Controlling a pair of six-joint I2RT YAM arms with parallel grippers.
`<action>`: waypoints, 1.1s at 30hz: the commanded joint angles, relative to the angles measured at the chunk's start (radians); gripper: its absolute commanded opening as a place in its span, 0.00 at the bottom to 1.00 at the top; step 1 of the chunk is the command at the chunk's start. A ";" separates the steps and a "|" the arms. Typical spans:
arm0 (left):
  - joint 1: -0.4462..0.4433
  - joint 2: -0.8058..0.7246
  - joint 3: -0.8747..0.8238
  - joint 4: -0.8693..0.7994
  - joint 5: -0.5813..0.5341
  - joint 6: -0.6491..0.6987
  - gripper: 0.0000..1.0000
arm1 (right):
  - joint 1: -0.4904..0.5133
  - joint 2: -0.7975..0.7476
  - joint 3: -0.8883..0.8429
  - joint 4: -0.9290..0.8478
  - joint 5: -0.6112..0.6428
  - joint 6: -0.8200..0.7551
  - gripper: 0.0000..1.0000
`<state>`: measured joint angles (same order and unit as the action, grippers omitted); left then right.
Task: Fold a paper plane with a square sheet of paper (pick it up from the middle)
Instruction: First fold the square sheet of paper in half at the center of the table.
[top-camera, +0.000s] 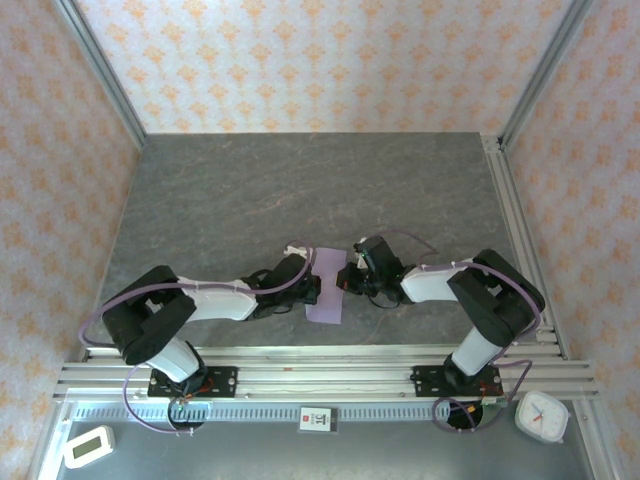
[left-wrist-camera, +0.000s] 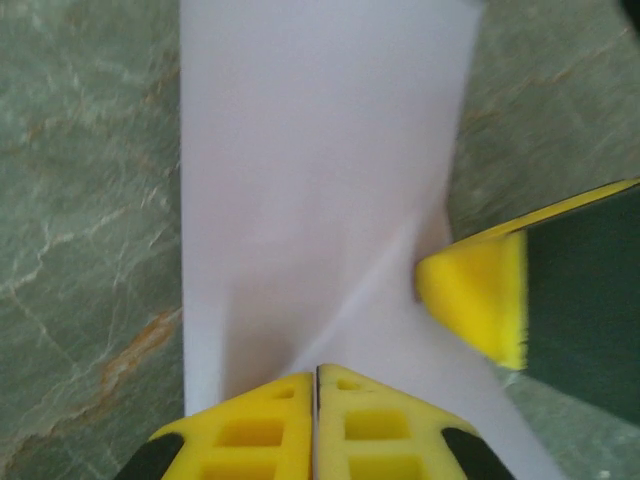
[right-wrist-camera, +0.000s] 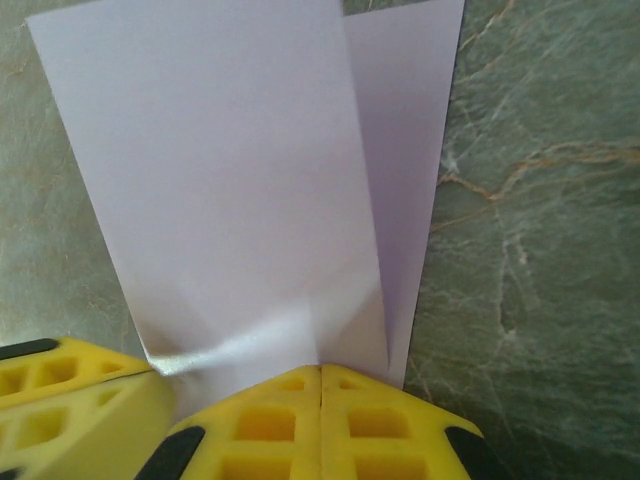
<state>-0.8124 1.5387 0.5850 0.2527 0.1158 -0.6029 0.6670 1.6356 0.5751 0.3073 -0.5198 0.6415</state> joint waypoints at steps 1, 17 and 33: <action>0.024 -0.053 0.069 -0.036 -0.022 0.057 0.12 | 0.003 0.078 -0.032 -0.080 0.090 -0.023 0.00; 0.111 0.088 0.106 0.019 0.035 0.146 0.00 | 0.003 0.089 -0.026 -0.077 0.086 -0.027 0.00; 0.117 0.067 0.054 0.077 0.027 0.103 0.00 | 0.003 0.101 -0.024 -0.079 0.083 -0.037 0.00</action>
<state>-0.6994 1.6600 0.6247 0.3523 0.1501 -0.4992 0.6666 1.6444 0.5751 0.3119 -0.5236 0.6334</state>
